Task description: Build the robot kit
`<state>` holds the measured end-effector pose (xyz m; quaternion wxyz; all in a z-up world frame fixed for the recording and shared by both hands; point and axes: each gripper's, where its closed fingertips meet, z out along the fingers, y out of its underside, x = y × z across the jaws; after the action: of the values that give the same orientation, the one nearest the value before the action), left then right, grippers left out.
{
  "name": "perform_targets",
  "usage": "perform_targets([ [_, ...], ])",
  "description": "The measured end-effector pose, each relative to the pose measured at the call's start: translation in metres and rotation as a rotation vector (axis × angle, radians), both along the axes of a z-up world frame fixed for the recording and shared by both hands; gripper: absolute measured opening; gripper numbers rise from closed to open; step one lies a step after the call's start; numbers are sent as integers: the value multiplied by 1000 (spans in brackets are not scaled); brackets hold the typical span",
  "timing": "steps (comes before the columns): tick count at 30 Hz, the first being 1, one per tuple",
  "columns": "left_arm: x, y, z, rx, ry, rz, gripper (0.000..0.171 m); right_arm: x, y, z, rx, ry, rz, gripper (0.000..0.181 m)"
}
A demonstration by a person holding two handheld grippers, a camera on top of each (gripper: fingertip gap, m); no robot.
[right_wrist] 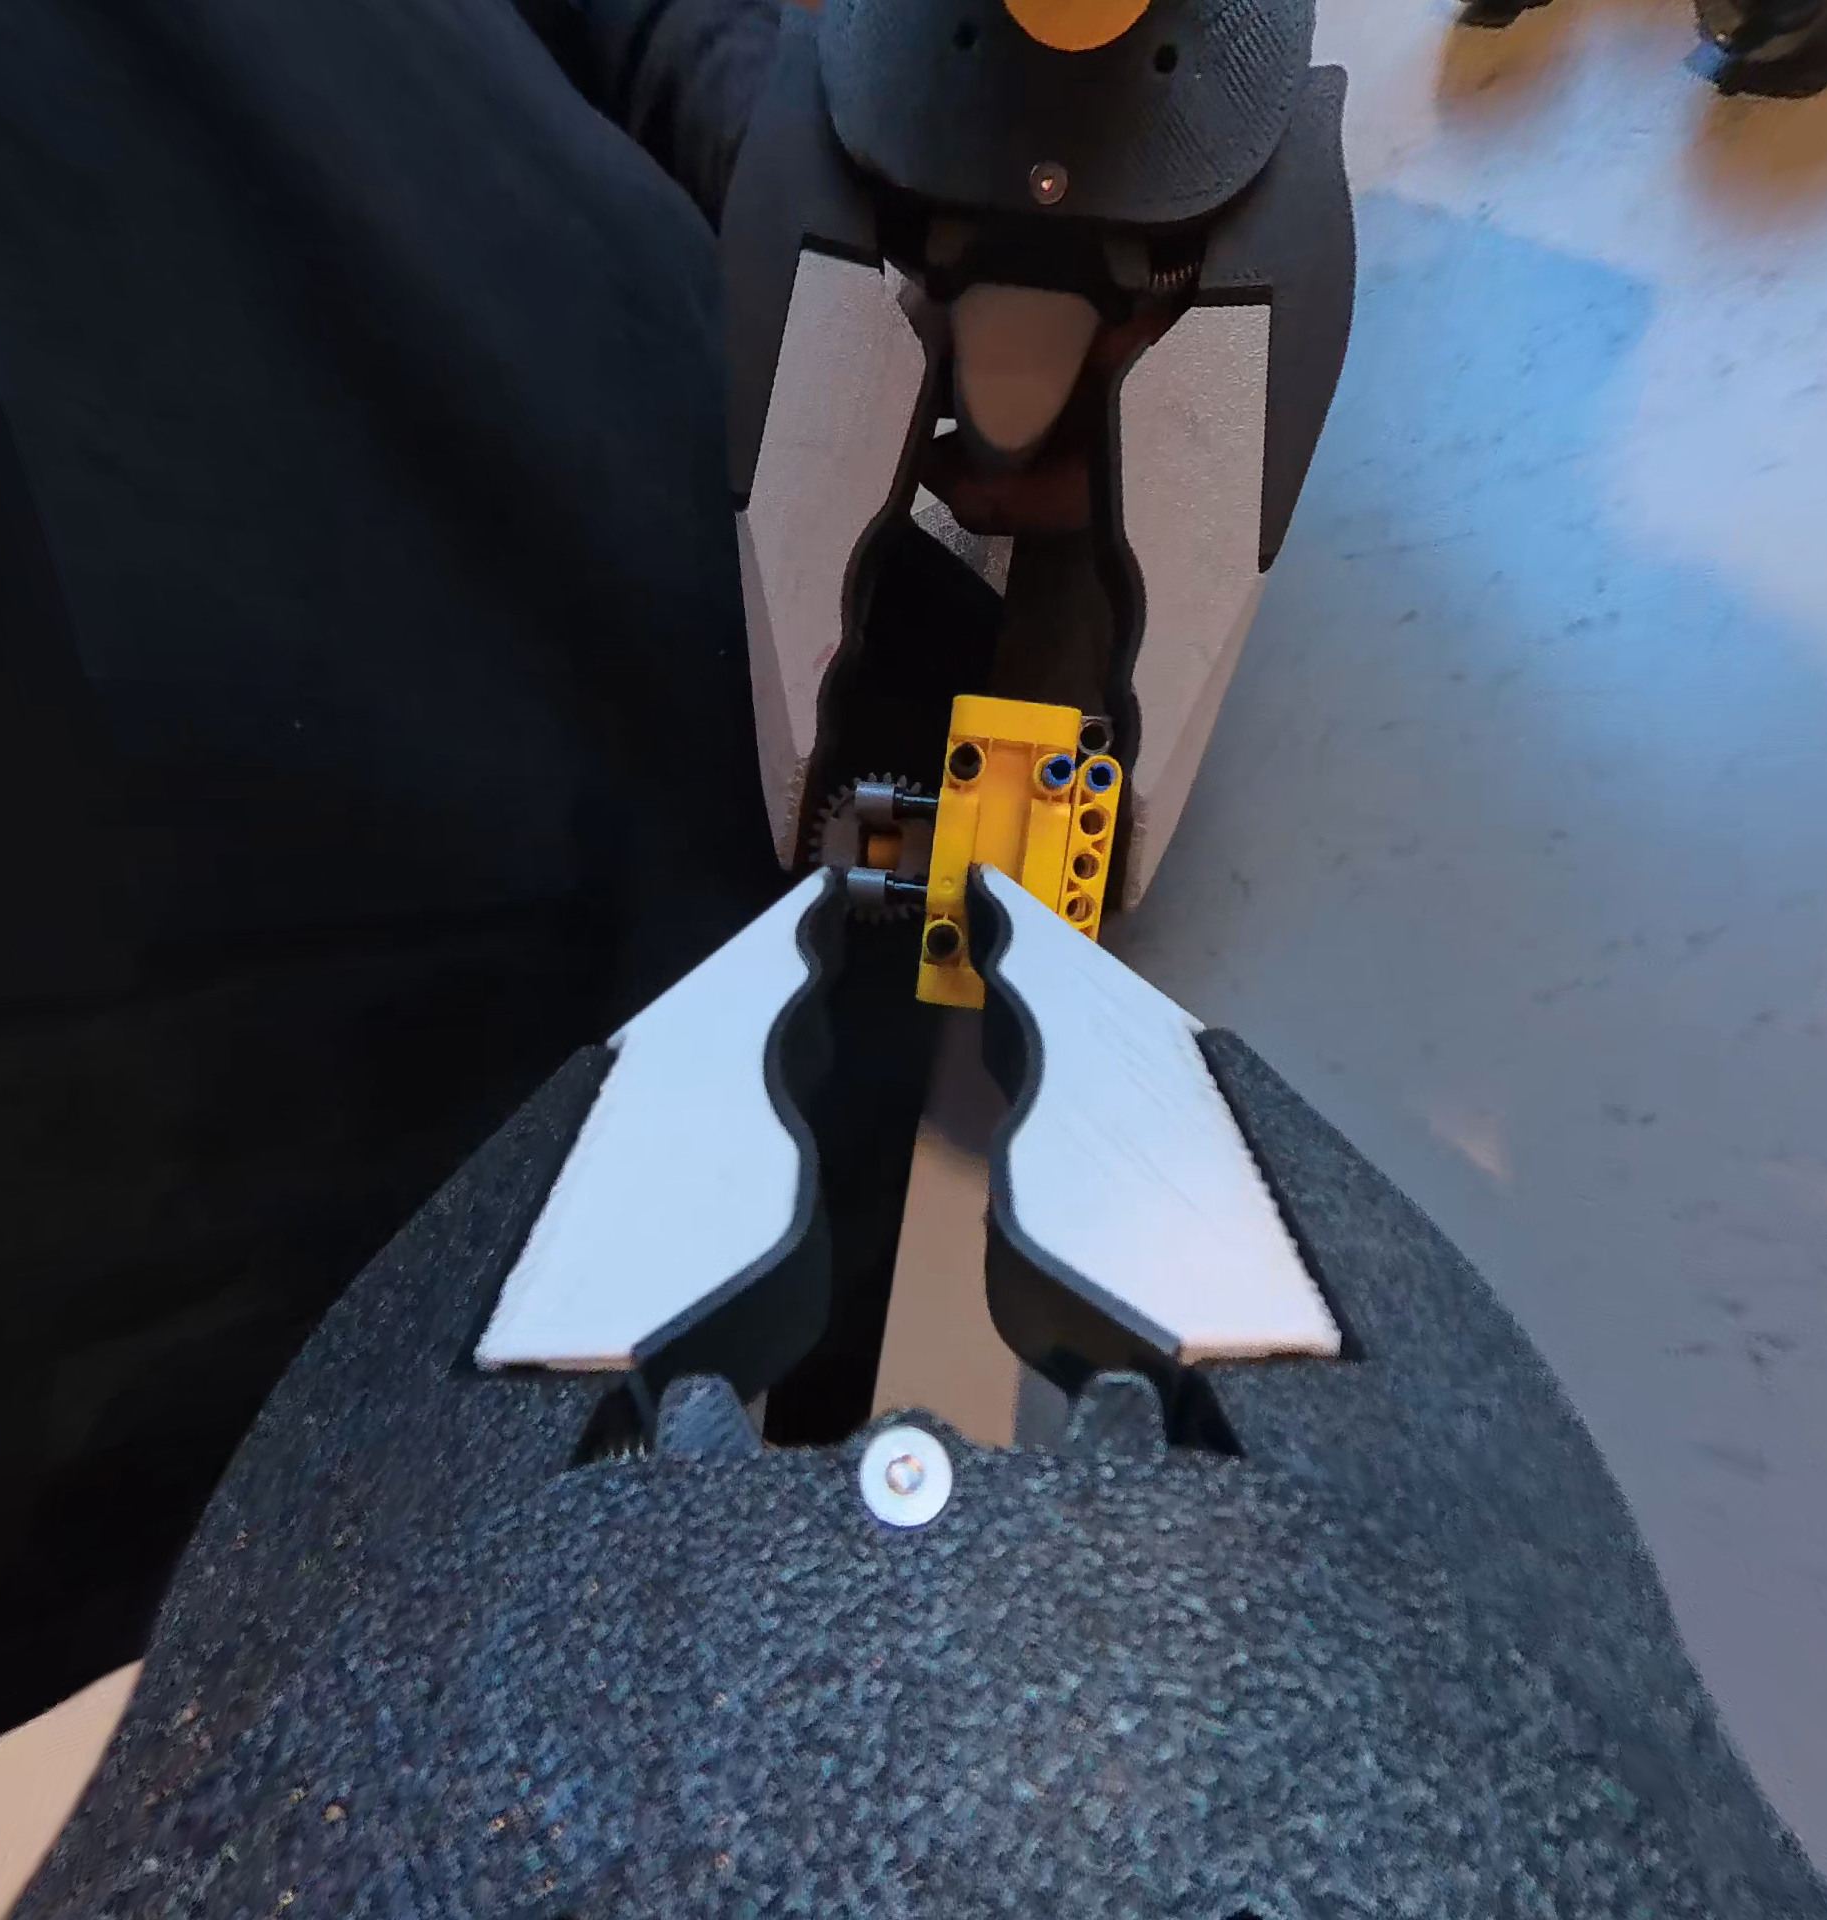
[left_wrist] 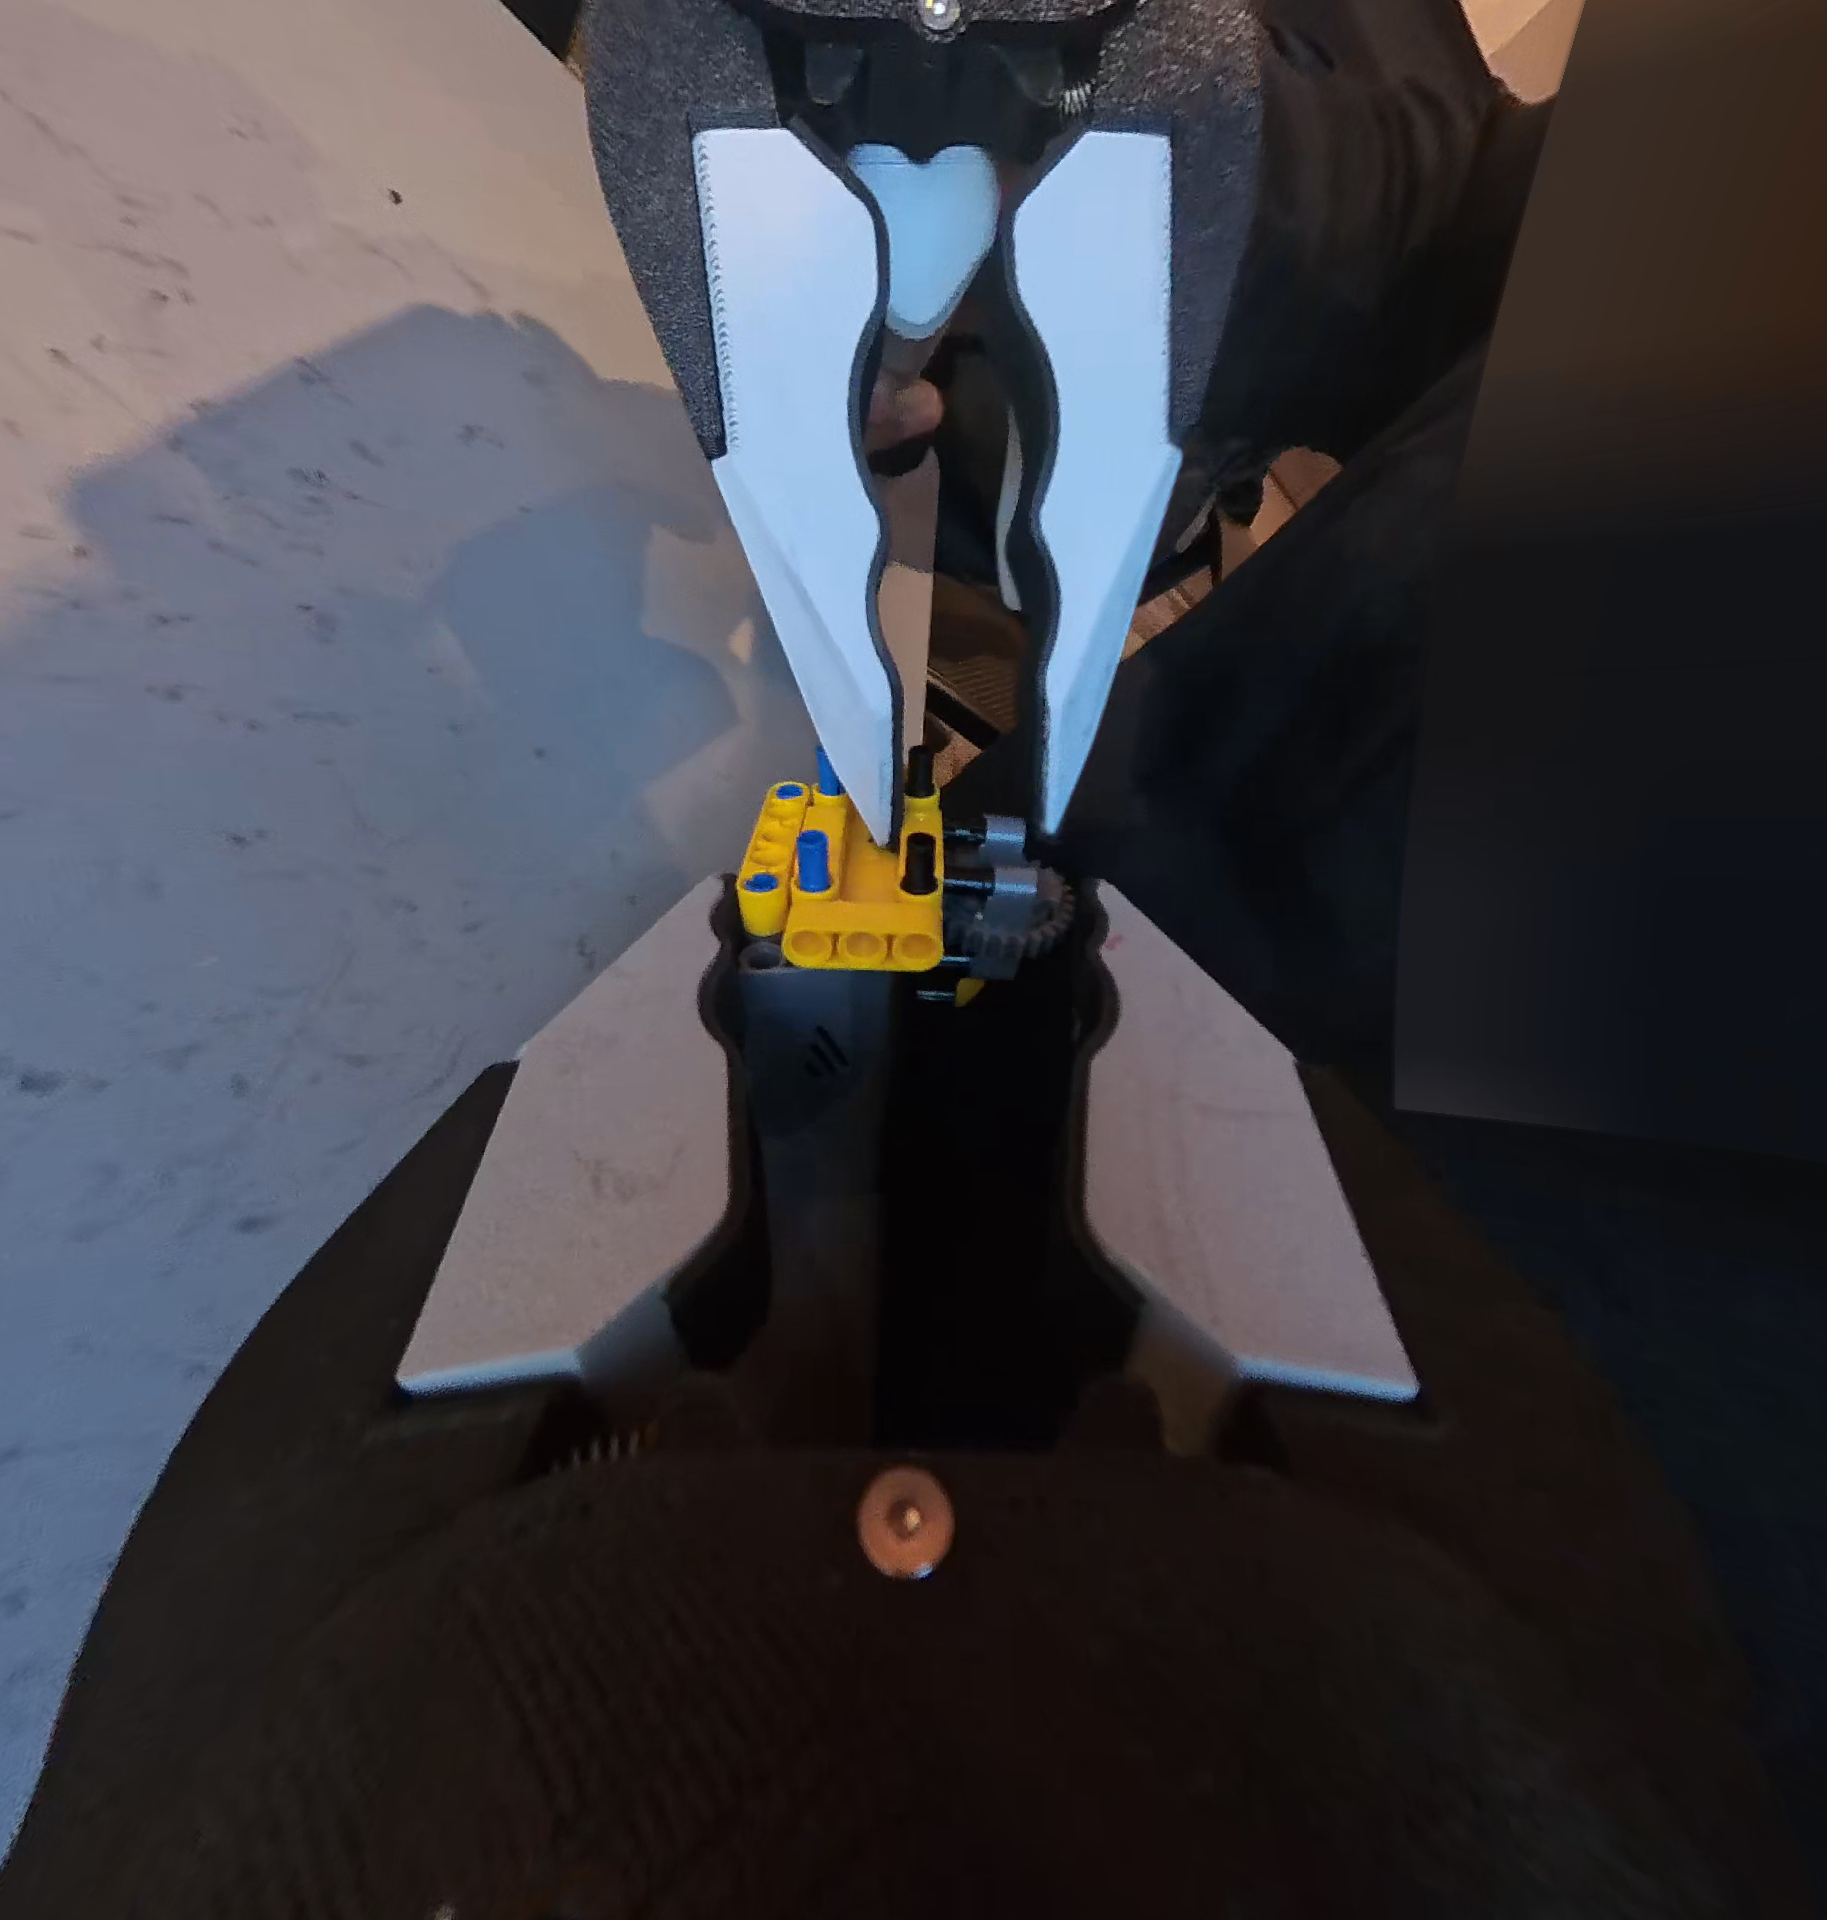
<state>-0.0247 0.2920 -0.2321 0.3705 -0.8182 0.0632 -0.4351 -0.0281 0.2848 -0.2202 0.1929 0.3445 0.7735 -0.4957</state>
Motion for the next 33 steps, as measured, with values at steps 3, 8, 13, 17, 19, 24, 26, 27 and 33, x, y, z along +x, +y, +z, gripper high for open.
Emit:
perform_targets([
  [3,-1,0,0,1,-16,4,62,-1,0,0,0,-10,26,23],
  [8,0,-1,-1,10,-7,8,62,-1,-1,-1,51,6,66,22],
  [13,-1,-1,-1,16,-4,12,63,-1,-1,-2,71,-3,69,21],
  [17,-1,-3,-2,18,-4,14,63,-2,-2,-2,96,9,66,20],
  [19,-1,-3,-2,16,0,8,63,-2,-3,-2,90,12,73,20],
  [24,2,-5,-1,2,-31,-5,62,1,-4,-2,41,-28,97,20],
  [26,0,-4,-1,-1,-42,1,62,-1,-4,-3,31,-39,106,21],
  [27,0,-4,-1,0,-48,7,62,-1,-4,-3,27,-52,115,21],
  [33,11,-9,1,-15,-109,-8,62,8,-4,0,-51,-199,172,10],
])
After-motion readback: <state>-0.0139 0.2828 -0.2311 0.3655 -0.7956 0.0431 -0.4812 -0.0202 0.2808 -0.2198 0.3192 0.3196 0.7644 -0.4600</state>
